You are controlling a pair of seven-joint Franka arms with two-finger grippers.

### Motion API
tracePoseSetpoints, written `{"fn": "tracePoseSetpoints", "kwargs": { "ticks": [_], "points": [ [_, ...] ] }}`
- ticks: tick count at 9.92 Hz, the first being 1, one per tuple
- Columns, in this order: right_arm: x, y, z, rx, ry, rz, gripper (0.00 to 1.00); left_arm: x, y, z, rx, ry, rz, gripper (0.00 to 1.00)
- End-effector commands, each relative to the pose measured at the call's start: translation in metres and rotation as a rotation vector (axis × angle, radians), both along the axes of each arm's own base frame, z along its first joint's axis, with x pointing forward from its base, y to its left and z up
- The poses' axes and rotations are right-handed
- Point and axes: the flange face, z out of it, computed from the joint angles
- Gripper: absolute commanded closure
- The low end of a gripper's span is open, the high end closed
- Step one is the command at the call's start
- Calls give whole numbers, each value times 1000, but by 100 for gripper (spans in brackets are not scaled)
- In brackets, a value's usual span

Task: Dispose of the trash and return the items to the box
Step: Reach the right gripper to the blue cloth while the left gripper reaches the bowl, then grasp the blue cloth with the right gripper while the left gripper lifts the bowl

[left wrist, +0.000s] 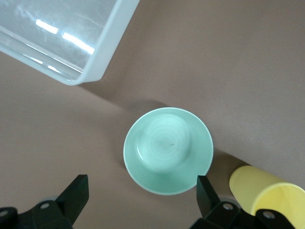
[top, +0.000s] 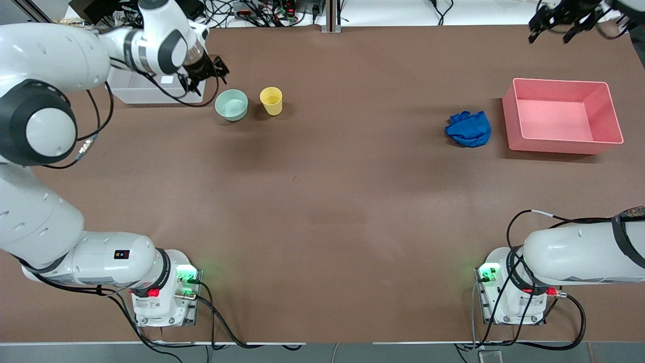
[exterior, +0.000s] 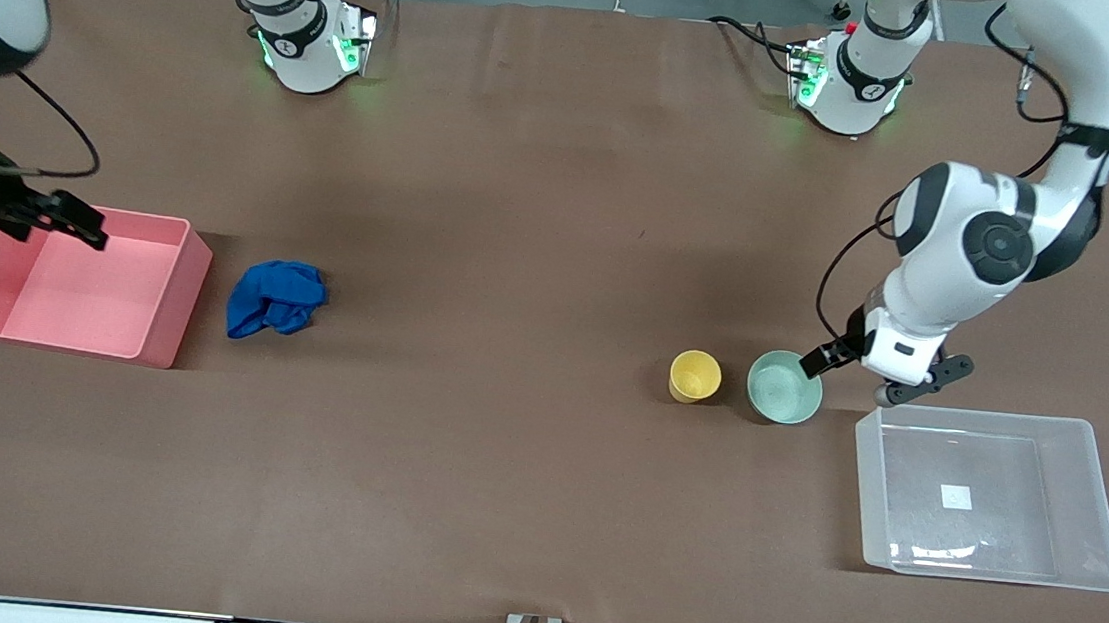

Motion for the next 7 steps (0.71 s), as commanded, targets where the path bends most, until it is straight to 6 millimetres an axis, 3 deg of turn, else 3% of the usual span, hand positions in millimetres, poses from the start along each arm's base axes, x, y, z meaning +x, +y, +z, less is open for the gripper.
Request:
{"fn": "tracePoseSetpoints", "kwargs": {
  "ticks": [1,3,5,6,7],
  "points": [
    [-15,7,-57,10,-12,-1,2,-5,2,-51,5,40,9,3],
    [-21,16,-120,8,-9,12,3,-6,4,-78,11,49,-4,12],
    [-19,35,-170,5,4,-11,3,-7,5,-100,0,50,0,23],
    [-17,53,-189,3,18,-16,3,-7,4,-104,-2,52,-1,34],
    [-17,55,-208,2,21,-14,3,-8,3,-109,-1,60,-4,49]
  ]
}}
